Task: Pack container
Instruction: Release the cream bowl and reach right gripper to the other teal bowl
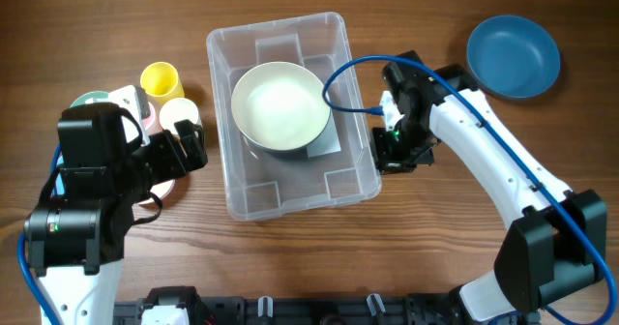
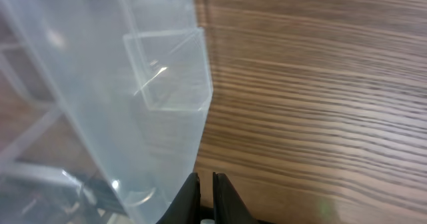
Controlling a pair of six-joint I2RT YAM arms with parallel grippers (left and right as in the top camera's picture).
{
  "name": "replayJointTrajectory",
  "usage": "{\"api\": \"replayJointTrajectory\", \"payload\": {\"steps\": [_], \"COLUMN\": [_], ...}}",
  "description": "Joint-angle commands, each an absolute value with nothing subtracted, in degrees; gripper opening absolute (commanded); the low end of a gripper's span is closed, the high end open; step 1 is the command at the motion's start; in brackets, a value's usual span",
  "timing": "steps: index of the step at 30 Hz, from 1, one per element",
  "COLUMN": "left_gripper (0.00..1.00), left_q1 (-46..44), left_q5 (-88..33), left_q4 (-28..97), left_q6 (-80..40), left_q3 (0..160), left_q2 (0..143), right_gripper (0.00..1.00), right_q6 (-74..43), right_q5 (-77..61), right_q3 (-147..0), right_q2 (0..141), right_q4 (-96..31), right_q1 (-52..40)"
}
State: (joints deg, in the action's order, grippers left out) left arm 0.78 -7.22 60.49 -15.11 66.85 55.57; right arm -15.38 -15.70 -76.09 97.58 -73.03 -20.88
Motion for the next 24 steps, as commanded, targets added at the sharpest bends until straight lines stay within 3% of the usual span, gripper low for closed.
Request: {"api": "replayJointTrajectory", "payload": {"steps": [1, 10, 19, 20, 22, 23, 24], "left_gripper": [1.00, 1.00, 1.00, 1.00, 1.00, 1.00, 1.00], "left_q1": [0.47, 0.47, 0.47, 0.47, 0.47, 0.47, 0.47], "left_q5": [-7.90, -7.90, -7.88, -7.88, -7.88, -7.88, -7.88], "left_q4": [60.75, 60.75, 60.73, 60.71, 60.73, 60.73, 60.73], "left_q6": [-13.76, -13.76, -13.74, -13.74, -13.76, -13.76, -13.76], "left_q3": [68.16, 68.16, 68.16, 68.16, 68.16, 68.16, 68.16], "left_q2": [55.57, 55.57, 55.64, 55.66, 55.68, 55.68, 55.68], "right_gripper": [0.08, 0.09, 0.15, 0.24, 0.31, 0.43, 0.45], "right_q6": [-13.89, -15.88, -24.71, -26.68, -29.85, -30.87, -32.12], "right_q5": [-19.81, -18.63, -14.68, -14.66, -14.63, -14.61, -13.85], "right_q3": [-75.61, -75.64, -75.85, -75.92, -76.34, -77.10, -77.78], "right_q2": [98.02, 98.02, 98.02, 98.02, 98.02, 98.02, 98.02], "right_q4": [-72.93, -68.75, -53.58, -51.64, -48.23, -47.07, -46.52], "right_q1": [-22.79, -22.35, -8.78, -6.07, -0.95, 2.33, 4.86]}}
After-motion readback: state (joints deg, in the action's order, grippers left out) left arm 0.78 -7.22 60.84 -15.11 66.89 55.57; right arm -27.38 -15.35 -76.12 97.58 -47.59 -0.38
